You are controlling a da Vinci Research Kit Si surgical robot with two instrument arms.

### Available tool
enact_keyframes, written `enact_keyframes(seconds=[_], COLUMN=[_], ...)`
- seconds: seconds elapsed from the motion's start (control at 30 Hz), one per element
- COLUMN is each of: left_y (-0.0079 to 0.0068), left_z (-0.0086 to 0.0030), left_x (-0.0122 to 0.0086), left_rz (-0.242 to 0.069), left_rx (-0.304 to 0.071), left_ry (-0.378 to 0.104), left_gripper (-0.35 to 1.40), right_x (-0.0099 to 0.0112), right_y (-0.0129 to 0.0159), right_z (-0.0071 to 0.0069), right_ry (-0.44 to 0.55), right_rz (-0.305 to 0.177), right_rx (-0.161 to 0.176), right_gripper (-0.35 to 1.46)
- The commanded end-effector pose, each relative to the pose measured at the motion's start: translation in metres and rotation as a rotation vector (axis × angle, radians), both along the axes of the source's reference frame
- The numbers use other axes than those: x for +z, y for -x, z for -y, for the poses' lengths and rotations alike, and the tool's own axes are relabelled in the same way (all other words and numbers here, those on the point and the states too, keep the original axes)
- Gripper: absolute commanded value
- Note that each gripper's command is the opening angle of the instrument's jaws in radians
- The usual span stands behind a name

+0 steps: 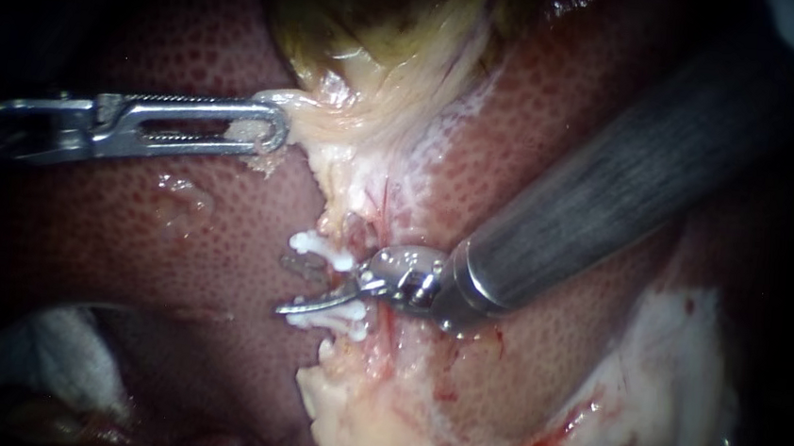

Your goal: Go to the cutting position left tube

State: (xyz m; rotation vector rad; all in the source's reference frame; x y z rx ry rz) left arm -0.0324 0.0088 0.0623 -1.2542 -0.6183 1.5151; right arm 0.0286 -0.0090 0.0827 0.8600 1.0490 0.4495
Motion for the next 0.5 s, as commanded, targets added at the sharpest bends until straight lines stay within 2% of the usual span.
enact_keyframes(seconds=[0.03,0.37,0.4,0.5], left_y=[0.0000,0.0000,0.0001,0.0001], left_z=[0.0000,0.0001,0.0000,0.0000], left_x=[0.0000,0.0000,0.0000,0.0000], left_rz=[-0.001,-0.001,-0.001,-0.001], left_rx=[0.000,0.000,0.000,-0.001], left_ry=[0.000,0.000,0.000,0.000], left_gripper=[-0.35,-0.35,-0.35,-0.35], right_x=[-0.0001,0.0000,0.0000,-0.0001], right_y=[0.0000,0.0000,0.0000,0.0000], right_z=[0.0001,0.0000,0.0000,0.0001], right_ry=[0.000,0.000,0.000,0.001], right_rz=[0.000,0.000,0.000,0.000], right_rx=[0.001,0.001,0.001,0.000], right_gripper=[0.99,0.99,0.90,0.92])
